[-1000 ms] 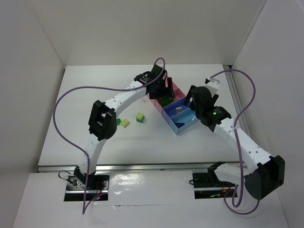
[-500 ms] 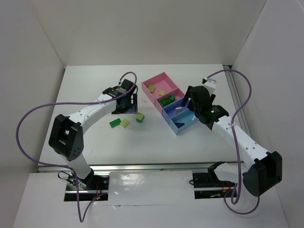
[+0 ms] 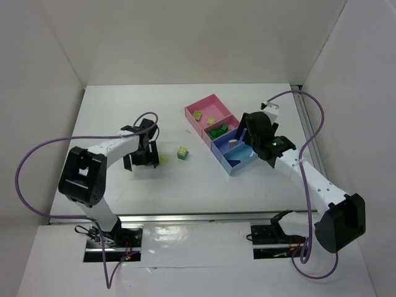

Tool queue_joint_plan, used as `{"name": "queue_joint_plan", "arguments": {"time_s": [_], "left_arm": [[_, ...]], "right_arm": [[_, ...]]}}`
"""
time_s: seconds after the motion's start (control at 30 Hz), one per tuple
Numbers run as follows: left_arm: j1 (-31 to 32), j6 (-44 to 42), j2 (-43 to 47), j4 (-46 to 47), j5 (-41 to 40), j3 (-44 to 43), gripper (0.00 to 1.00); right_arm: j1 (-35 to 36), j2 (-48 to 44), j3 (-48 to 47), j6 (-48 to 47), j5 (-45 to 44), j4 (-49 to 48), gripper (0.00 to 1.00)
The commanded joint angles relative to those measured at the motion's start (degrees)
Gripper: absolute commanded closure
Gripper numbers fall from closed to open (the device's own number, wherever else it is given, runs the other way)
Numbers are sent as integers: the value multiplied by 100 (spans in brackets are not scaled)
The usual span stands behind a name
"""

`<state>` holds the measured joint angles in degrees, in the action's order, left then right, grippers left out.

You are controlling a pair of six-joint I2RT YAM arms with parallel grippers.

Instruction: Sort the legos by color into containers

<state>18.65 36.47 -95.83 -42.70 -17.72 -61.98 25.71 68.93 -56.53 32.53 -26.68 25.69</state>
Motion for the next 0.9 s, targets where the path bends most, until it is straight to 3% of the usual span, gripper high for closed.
{"name": "queue_joint_plan", "arguments": {"time_s": [0.0, 0.27, 0.53, 0.63, 0.67, 0.7, 0.73, 0.87], "left_arm": [[-370, 106, -522, 165, 216, -306, 0], [-600, 106, -1034, 236, 286, -955, 4], [-776, 159, -1201, 438, 664, -1124, 17], [-776, 159, -1201, 490, 874, -1124, 41], [-776, 107, -1131, 560, 962, -1124, 56], [-776, 106, -1070, 561, 963, -1124, 56], [-776, 106, -991, 622, 1015, -1124, 66], [-548, -122, -430, 684, 1130, -1465, 77]], "right_arm": [[56, -72, 11, 7, -31, -258, 13], [109, -72, 11, 7, -31, -258, 13], [109, -72, 11, 7, 22, -258, 13], [109, -72, 11, 7, 74, -258, 13], [109, -11, 11, 7, 75, -310, 13], [109, -11, 11, 7, 75, -310, 13], [109, 50, 11, 7, 75, -310, 13], [109, 51, -60, -45, 23, -310, 13]]}}
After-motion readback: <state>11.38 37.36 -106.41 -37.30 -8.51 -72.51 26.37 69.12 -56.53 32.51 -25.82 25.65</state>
